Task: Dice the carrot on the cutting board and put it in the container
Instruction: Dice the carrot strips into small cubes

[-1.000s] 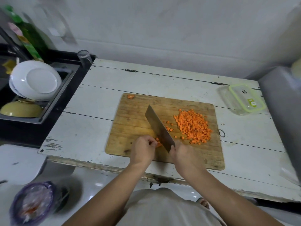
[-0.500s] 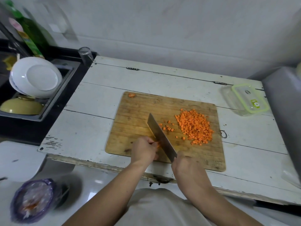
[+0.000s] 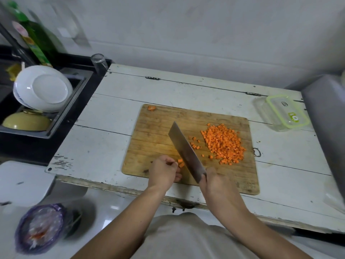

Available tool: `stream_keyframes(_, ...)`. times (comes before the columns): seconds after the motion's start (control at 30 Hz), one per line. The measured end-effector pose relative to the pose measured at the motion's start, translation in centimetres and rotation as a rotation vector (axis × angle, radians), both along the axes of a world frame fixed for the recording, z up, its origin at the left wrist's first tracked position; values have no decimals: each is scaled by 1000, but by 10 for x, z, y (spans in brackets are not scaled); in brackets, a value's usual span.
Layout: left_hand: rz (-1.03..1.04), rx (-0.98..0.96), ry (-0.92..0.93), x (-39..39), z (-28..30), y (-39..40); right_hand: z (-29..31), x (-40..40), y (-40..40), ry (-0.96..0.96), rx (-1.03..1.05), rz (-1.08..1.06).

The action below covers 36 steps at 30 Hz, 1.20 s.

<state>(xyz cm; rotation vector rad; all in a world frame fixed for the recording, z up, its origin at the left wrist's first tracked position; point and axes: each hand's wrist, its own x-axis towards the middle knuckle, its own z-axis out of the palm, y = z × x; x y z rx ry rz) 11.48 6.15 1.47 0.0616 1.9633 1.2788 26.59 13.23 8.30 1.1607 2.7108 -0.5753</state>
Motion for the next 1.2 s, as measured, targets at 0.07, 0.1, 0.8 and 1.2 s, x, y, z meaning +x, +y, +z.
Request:
stream_keyframes(0.07,-6,-7,15,2,0,2,-3,1,-4,2,-14,0)
stream_keyframes(0.1,-13,-11,14,3,0,3,-5,2,-7,-2,-17,2)
stream_keyframes(0.8,-134,-136,19,-9,1,16,-17,-37,4,-2,-93,-129)
stream_keyframes(1.2,-42,-91,51,-43,33,19,5,17,30,24,-28,-69)
